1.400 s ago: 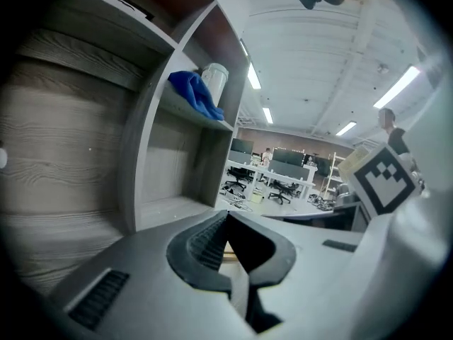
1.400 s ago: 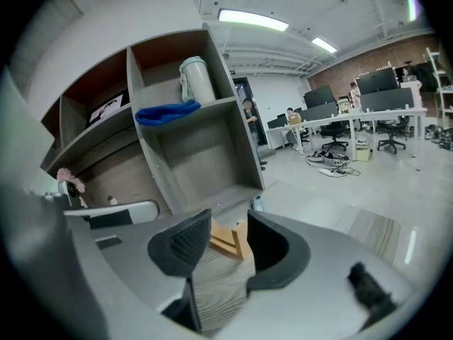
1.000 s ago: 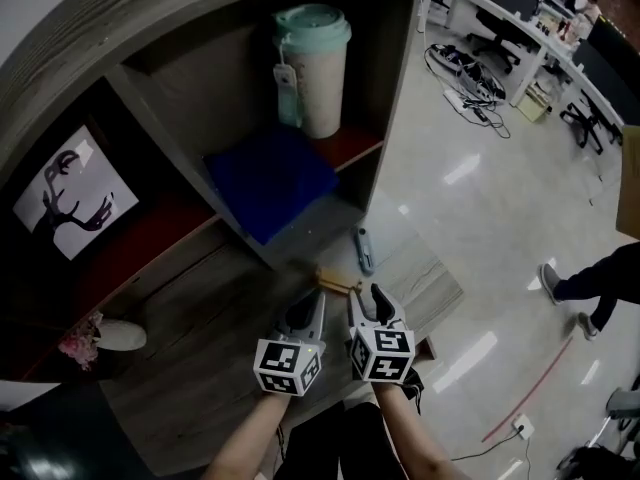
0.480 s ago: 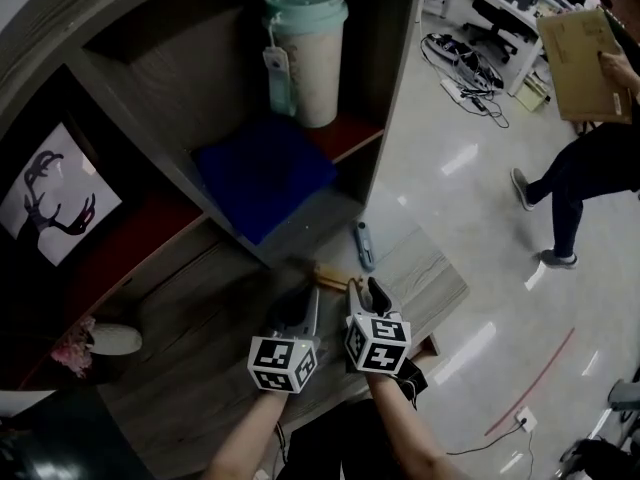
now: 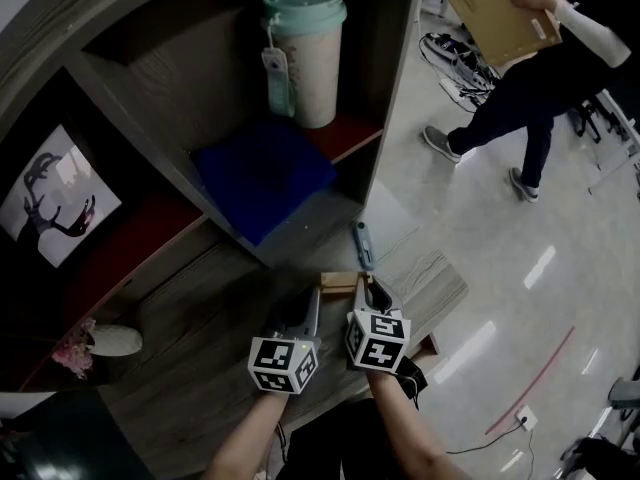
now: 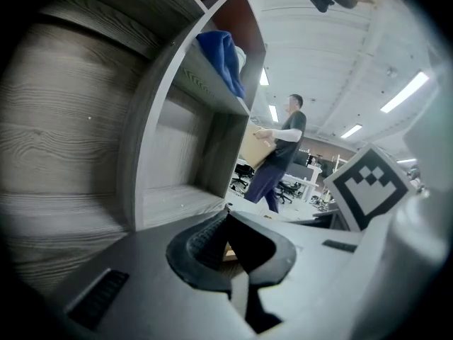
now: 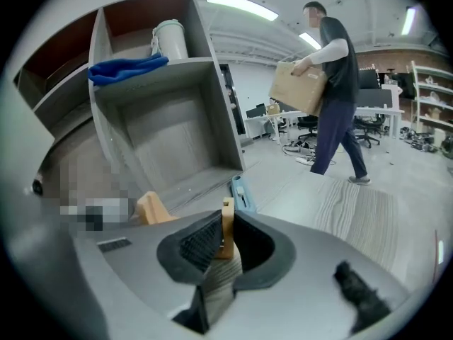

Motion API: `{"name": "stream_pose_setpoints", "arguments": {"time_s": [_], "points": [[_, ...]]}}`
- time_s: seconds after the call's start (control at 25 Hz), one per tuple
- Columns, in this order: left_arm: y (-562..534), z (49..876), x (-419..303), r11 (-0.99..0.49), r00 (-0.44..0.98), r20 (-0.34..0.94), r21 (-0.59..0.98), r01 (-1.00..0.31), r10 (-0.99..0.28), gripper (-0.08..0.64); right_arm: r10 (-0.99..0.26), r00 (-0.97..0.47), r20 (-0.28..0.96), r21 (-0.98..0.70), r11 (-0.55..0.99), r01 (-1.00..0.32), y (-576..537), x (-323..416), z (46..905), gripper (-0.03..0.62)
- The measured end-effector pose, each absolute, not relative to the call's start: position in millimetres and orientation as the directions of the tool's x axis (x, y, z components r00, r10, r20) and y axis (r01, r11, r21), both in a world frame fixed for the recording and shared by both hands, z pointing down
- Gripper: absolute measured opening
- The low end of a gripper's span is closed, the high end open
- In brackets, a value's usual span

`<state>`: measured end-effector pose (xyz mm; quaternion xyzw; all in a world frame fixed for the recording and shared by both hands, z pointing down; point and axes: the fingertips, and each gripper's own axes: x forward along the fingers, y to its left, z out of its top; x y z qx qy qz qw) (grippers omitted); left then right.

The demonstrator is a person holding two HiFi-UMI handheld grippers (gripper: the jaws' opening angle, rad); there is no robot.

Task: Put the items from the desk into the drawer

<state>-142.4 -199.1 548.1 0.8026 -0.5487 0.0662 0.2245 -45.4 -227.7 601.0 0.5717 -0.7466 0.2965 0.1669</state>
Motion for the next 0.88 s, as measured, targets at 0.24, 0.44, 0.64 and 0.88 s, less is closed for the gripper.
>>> {"name": "stream_pose_setpoints", "arguments": {"time_s": [0.24, 0.44, 0.64, 0.88], "points": [[-196, 541, -135, -0.313, 0.402, 0.344, 0.286, -0.906, -0.848, 0.009, -0.764, -0.273, 0.584, -0.244, 0.156, -0.957, -224, -35, 592, 0.054], [-192, 532, -122, -0.339, 0.422, 0.337, 0.278, -0.899, -0.842, 0.009, -0.776, -0.256, 0.577, -0.242, 0.136, -0.961, -220, -21, 582, 0.054], [-189, 523, -106, -0.372, 0.448, 0.332, 0.267, -0.889, -0.830, 0.009, -0.789, -0.236, 0.567, -0.242, 0.114, -0.964, -215, -4, 570, 0.054], [-185, 513, -77, -0.421, 0.491, 0.320, 0.264, -0.868, -0.810, 0.009, -0.809, -0.198, 0.553, -0.237, 0.074, -0.969, -209, 27, 554, 0.054]]}}
